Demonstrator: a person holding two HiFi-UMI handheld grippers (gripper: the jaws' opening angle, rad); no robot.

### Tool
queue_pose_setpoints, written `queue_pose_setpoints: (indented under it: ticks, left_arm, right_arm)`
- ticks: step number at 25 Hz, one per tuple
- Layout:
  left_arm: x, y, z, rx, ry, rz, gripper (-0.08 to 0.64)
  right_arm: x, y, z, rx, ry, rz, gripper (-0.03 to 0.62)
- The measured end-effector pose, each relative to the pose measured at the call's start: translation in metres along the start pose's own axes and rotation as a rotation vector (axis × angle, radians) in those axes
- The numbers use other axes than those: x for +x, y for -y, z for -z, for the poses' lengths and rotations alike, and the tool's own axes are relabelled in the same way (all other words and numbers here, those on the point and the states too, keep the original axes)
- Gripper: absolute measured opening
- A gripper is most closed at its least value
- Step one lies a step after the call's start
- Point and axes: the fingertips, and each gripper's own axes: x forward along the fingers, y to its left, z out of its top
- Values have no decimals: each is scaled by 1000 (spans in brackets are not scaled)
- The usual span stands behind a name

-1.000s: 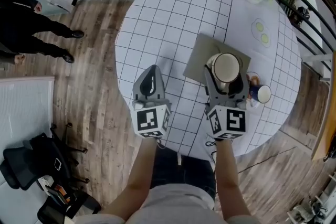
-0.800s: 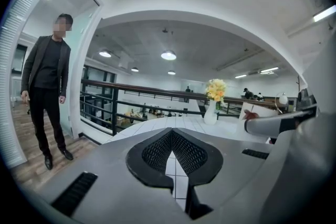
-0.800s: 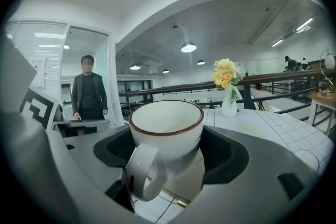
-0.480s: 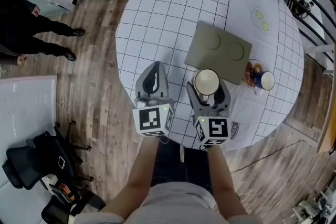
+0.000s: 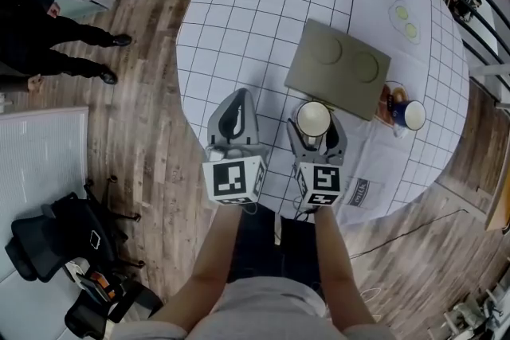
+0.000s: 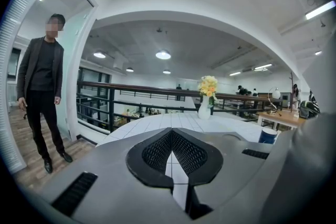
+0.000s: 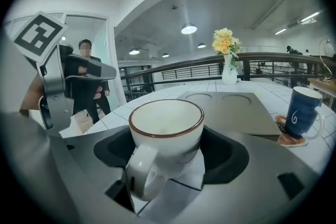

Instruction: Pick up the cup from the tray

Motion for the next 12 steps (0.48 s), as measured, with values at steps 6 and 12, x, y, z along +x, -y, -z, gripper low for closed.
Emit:
queue_pose_setpoints:
  ticks: [6, 12]
  left_arm:
    - [1, 7, 2, -1, 0, 15, 6]
    - [4, 13, 3, -1, 0, 27, 6]
  right_arm:
    - [2, -1, 5, -29, 5, 5, 355]
    - [-2, -7, 8, -83, 27, 3, 356]
